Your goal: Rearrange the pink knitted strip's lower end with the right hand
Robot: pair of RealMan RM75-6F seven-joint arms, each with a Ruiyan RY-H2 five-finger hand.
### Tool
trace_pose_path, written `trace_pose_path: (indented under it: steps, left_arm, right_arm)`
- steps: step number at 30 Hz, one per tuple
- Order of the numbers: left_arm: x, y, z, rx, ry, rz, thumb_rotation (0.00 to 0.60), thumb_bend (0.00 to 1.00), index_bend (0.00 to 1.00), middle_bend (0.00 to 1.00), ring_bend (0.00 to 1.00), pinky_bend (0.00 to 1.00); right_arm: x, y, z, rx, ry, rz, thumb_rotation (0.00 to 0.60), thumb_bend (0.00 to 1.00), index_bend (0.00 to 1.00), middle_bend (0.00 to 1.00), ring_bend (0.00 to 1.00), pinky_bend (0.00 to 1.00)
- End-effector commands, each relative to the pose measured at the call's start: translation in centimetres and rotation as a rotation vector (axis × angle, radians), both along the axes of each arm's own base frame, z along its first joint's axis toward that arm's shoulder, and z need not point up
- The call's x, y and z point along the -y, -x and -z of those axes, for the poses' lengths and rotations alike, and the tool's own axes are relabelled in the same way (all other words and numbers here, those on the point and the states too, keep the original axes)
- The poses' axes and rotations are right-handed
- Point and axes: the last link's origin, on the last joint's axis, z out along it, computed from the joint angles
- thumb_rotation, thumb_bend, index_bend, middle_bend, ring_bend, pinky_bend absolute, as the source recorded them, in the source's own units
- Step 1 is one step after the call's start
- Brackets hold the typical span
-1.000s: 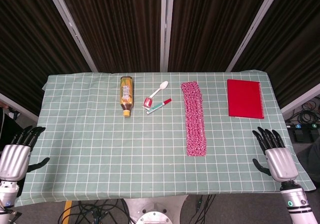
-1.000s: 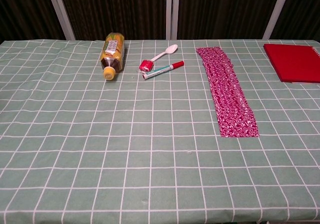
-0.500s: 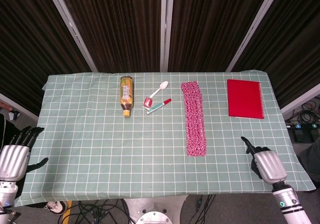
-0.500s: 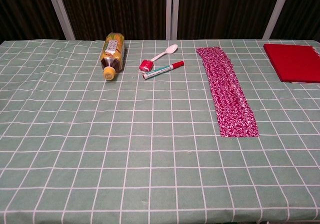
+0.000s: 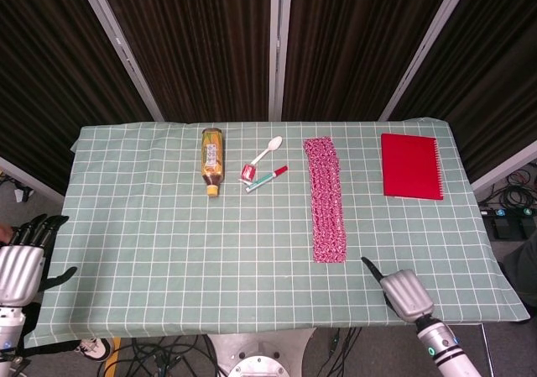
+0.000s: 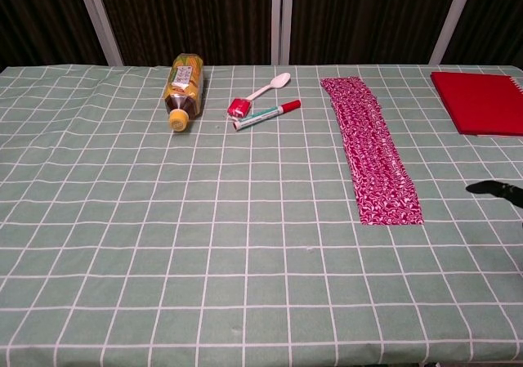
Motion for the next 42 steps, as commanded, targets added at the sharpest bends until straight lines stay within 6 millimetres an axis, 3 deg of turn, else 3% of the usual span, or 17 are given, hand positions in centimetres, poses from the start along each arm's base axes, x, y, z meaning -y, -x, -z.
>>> trace_pose_path:
  steps: [1,21,30,42]
  left_arm:
    - [0.0,0.3,-0.1,0.001,0.001,-0.007,0.600,0.10,0.15,0.16,0.10,0.20]
    - [0.0,1.4,-0.7,0.008,-0.011,-0.038,0.600,0.09,0.15,0.16,0.10,0.19]
    - [0.0,1.6,-0.6,0.009,-0.005,-0.040,0.600,0.10,0.15,0.16,0.10,0.20]
    - [0.0,1.4,-0.5,0.004,-0.002,-0.037,0.600,0.10,0.15,0.16,0.10,0.20]
  right_arm:
    - [0.4,-0.7,1.6,-0.018,-0.039,0.016,0.600,1.00,0.06,0.90,0.83,0.71]
    - [4.8,-5.2,5.6,-0.048,-0.140,0.001,0.600,1.00,0.06,0.91,0.83,0.71]
    - [4.8,-4.9,5.9,-0.090,-0.157,0.027,0.600,1.00,0.06,0.91,0.83,0.71]
    - [4.3,-3.4,5.0,-0.112,-0.145,0.079,0.600,1.00,0.07,0.91,0.83,0.71]
